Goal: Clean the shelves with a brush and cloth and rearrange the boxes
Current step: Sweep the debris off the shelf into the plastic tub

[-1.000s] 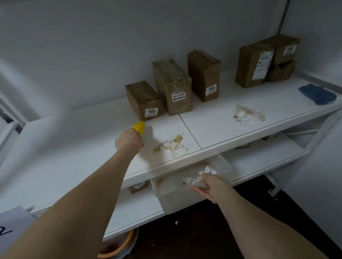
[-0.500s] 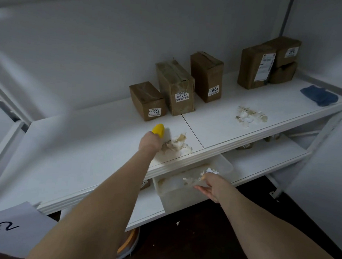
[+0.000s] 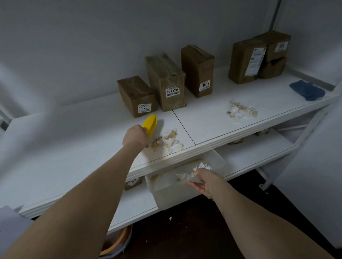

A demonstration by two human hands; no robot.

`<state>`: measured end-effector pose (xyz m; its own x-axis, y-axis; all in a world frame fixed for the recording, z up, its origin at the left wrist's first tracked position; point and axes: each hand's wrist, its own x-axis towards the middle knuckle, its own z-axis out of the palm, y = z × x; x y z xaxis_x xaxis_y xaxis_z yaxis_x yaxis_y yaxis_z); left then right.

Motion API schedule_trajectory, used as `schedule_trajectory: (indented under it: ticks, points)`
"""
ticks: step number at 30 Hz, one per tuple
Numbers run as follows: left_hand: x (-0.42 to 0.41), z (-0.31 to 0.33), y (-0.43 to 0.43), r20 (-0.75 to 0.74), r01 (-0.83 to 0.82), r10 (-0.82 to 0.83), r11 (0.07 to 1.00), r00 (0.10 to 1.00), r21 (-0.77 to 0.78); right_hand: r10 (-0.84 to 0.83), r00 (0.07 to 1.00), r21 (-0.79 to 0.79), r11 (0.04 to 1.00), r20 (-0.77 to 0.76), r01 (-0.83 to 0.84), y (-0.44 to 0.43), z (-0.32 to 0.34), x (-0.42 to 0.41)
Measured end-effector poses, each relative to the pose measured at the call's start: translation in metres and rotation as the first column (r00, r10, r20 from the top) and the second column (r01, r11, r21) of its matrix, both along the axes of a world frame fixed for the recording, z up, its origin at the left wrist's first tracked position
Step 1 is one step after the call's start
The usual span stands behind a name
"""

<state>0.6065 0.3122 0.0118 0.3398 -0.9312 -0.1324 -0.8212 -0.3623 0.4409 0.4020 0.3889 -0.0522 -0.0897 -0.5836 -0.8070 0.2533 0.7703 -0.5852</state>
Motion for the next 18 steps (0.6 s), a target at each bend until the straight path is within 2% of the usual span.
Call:
schedule_trajectory:
  ticks: [2,6,9,14,18]
  points:
    - [0.003,0.002,-0.003,-0.108,0.012,-0.016,0.999,0.994,-0.038,0.004,1.000,0.001,1.000,-0.004,-0.004,-0.001,-0.001,-0.001]
    - [0.008,0.002,-0.005,-0.152,-0.094,0.094,0.996,0.984,0.009,-0.004,1.000,0.008,1.000,-0.013,0.004,-0.004,-0.005,-0.003]
    - [0.001,0.007,-0.004,-0.141,-0.045,0.056,0.995,0.988,0.084,-0.001,1.000,0.025,1.000,-0.025,0.002,-0.008,-0.011,-0.005]
    - [-0.014,0.010,-0.006,-0.362,0.005,0.039,0.993,0.931,0.120,-0.027,1.000,0.040,0.999,-0.008,0.028,-0.010,-0.015,-0.002]
    - [0.005,0.005,-0.012,-0.313,-0.069,0.071,0.997,0.947,0.017,-0.038,0.999,0.039,0.999,0.011,0.037,-0.011,-0.012,-0.002]
